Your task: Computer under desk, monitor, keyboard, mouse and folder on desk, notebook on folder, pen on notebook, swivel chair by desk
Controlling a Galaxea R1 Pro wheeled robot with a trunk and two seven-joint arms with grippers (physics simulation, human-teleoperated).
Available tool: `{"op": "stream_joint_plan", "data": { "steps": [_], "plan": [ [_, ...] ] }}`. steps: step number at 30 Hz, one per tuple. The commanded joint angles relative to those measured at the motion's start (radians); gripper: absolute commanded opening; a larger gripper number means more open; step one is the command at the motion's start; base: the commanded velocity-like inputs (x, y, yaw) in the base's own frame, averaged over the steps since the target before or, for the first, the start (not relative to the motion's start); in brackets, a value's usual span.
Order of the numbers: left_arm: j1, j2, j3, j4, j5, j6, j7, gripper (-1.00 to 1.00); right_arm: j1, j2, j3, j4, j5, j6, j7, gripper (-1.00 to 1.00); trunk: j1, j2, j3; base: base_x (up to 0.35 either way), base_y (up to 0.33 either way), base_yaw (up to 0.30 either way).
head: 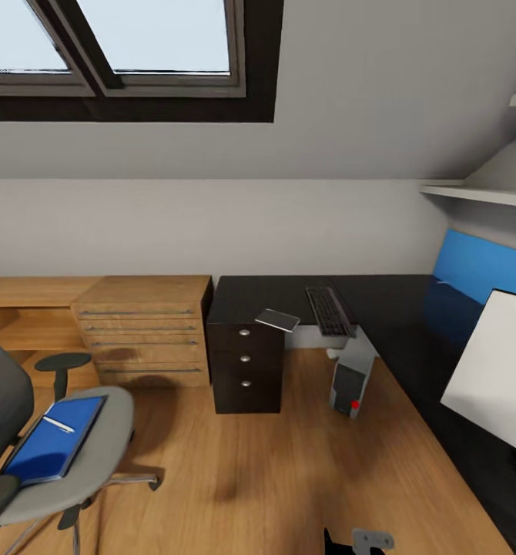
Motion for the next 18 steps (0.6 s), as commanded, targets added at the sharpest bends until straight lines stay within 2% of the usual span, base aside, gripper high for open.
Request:
{"op": "stream_joint_plan", "data": {
  "steps": [1, 9, 18],
  "plan": [
    [-0.001, 0.000, 0.002, 0.000, -0.001, -0.003, 0.002, 1.00, -0.001, 0.000, 0.007, 0.001, -0.008, -0.003, -0.002, 1.00, 0.001, -0.001, -0.001, 0.316, 0.078, 0.000],
    [-0.001, 0.000, 0.002, 0.000, -0.001, -0.002, 0.001, 1.00, -0.001, 0.000, 0.006, 0.001, -0.008, -0.003, -0.003, 1.00, 0.001, -0.001, -0.001, 0.328, 0.023, -0.037],
    [-0.001, 0.000, 0.002, 0.000, -0.001, -0.002, 0.001, 1.00, -0.001, 0.000, 0.006, 0.001, -0.008, -0.003, -0.002, 1.00, 0.001, -0.001, -0.001, 0.333, 0.001, -0.222]
  ]
}}
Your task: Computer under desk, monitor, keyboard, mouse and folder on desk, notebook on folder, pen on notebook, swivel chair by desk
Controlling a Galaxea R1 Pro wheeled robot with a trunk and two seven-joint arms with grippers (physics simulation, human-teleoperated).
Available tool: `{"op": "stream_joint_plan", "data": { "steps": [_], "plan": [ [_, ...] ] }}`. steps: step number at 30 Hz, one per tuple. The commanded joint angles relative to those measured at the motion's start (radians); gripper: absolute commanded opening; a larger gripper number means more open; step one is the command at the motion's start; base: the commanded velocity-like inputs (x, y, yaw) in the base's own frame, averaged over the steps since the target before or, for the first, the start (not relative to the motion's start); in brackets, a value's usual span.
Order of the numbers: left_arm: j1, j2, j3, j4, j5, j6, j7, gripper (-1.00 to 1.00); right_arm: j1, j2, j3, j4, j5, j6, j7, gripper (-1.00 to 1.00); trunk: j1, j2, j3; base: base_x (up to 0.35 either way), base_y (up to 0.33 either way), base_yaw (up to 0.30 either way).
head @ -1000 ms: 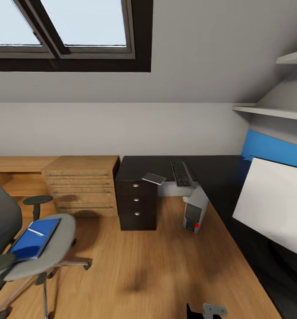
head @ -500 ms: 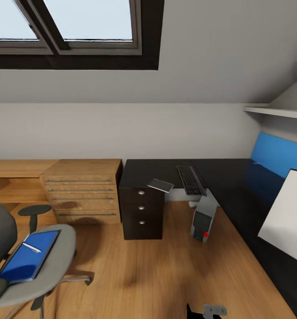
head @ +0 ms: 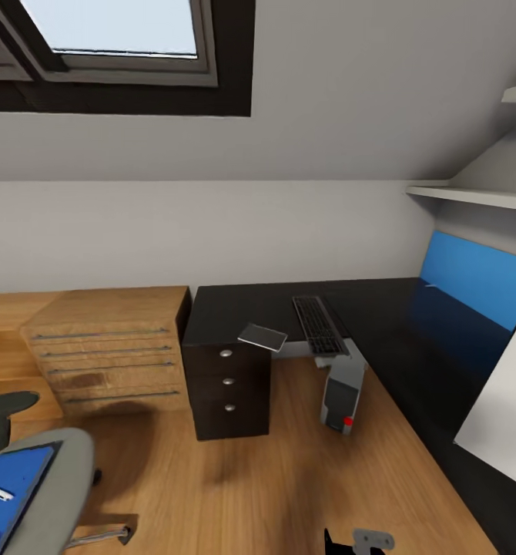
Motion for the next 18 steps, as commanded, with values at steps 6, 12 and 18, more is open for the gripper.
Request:
{"op": "stream_joint_plan", "data": {
  "steps": [6, 12, 18],
  "plan": [
    [0.000, -0.001, 0.002, 0.000, -0.001, -0.003, 0.003, 1.00, -0.001, 0.000, 0.007, 0.001, -0.008, -0.003, -0.002, 1.00, 0.001, -0.001, -0.001, 0.333, 0.042, -0.255],
    [0.000, 0.001, 0.002, 0.000, -0.001, -0.002, 0.003, 1.00, -0.001, 0.000, 0.007, 0.001, -0.008, -0.003, -0.002, 1.00, 0.001, -0.001, -0.001, 0.259, 0.108, -0.258],
    [-0.001, 0.000, 0.000, 0.000, -0.005, -0.005, 0.004, 1.00, -0.001, -0.002, 0.006, 0.000, -0.008, -0.004, -0.003, 1.00, 0.001, -0.001, -0.001, 0.058, 0.027, -0.259]
  ]
}}
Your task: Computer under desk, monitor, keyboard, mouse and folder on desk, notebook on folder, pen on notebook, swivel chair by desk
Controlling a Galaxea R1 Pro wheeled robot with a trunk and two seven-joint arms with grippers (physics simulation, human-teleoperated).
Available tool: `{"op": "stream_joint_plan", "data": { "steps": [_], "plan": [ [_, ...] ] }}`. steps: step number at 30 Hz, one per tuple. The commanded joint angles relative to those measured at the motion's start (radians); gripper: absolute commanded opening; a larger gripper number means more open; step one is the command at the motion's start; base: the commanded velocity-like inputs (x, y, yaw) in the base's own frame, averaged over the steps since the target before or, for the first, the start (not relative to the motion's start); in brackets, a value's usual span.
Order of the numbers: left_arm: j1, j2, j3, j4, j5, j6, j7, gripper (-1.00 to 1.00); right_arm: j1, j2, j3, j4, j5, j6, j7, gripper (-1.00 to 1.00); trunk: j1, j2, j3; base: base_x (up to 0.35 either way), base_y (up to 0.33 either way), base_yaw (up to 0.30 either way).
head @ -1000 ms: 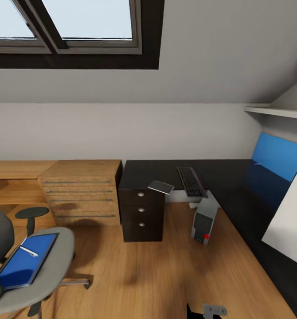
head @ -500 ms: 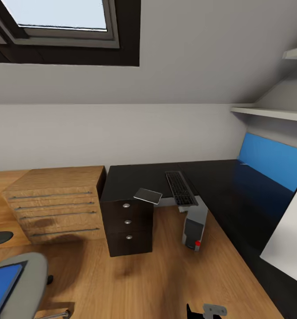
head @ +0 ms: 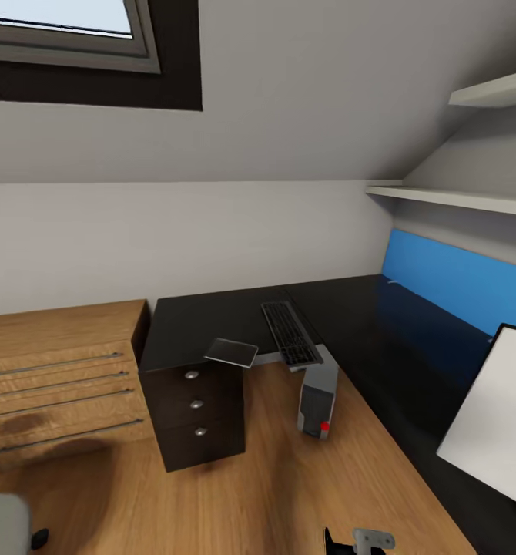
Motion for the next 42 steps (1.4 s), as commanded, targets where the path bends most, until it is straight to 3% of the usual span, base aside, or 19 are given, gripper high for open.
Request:
{"op": "stream_joint_plan", "data": {
  "steps": [1, 10, 15, 20, 27, 32, 42],
  "plan": [
    [0.000, -0.001, 0.000, 0.000, -0.002, -0.001, 0.004, 1.00, -0.001, 0.000, 0.007, 0.001, -0.008, -0.006, -0.002, 1.00, 0.000, -0.001, -0.001, 0.012, 0.006, -0.256],
    [0.000, 0.003, 0.003, 0.000, 0.002, 0.006, 0.015, 1.00, 0.002, 0.003, 0.008, 0.018, -0.006, -0.119, -0.007, 1.00, 0.000, -0.001, 0.005, 0.003, 0.002, -0.240],
    [0.000, 0.033, 0.003, 0.000, 0.001, 0.003, 0.007, 1.00, 0.017, 0.018, 0.007, 0.018, -0.006, -0.129, -0.009, 1.00, 0.000, -0.001, 0.010, 0.000, 0.000, -0.213],
    [0.000, 0.063, 0.003, 0.000, 0.001, -0.004, 0.001, 1.00, 0.059, 0.014, 0.008, 0.018, -0.006, -0.157, -0.025, 1.00, 0.000, -0.001, 0.015, 0.000, 0.000, -0.202],
    [0.003, 0.067, 0.003, 0.001, 0.001, -0.007, -0.025, 1.00, 0.092, -0.011, 0.008, 0.020, -0.008, -0.238, -0.038, 1.00, 0.000, -0.001, 0.023, 0.000, 0.033, -0.200],
    [0.014, 0.069, 0.003, 0.002, 0.002, -0.006, -0.082, 1.00, 0.095, -0.013, 0.008, 0.020, -0.008, -0.245, -0.039, 1.00, 0.000, -0.001, 0.028, 0.000, 0.247, -0.202],
    [0.017, 0.069, 0.004, 0.002, 0.003, -0.006, -0.094, 1.00, 0.096, -0.012, 0.008, 0.019, -0.008, -0.247, -0.039, 1.00, 0.000, -0.001, 0.032, 0.042, 0.290, -0.236]
  ]
}}
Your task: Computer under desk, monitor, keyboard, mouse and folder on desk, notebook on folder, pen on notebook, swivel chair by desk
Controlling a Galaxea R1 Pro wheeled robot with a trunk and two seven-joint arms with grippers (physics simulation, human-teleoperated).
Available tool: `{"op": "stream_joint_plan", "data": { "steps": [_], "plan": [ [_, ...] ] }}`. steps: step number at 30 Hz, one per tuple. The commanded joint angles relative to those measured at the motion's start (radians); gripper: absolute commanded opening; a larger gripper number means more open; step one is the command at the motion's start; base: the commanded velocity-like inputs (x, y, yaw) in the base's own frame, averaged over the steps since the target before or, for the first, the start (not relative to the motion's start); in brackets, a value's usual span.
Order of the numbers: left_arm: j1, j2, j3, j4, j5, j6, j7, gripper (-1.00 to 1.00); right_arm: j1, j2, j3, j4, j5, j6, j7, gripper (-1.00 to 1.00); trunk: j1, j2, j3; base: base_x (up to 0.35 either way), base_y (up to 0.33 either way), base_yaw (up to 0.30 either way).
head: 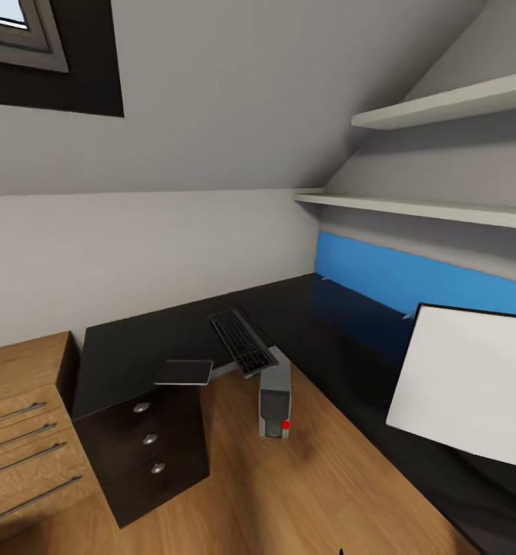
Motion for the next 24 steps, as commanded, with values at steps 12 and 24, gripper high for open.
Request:
{"op": "stream_joint_plan", "data": {
  "steps": [12, 24],
  "plan": [
    [0.000, 0.000, 0.002, 0.000, 0.001, -0.001, -0.001, 1.00, -0.001, -0.001, 0.007, 0.002, -0.007, -0.002, -0.003, 1.00, 0.000, -0.001, -0.001, 0.105, 0.072, -0.259],
    [0.000, 0.000, 0.002, 0.000, 0.001, -0.001, -0.001, 1.00, -0.001, -0.001, 0.007, 0.003, -0.007, -0.002, -0.003, 1.00, 0.000, -0.001, -0.001, 0.009, 0.024, -0.259]
  ]
}}
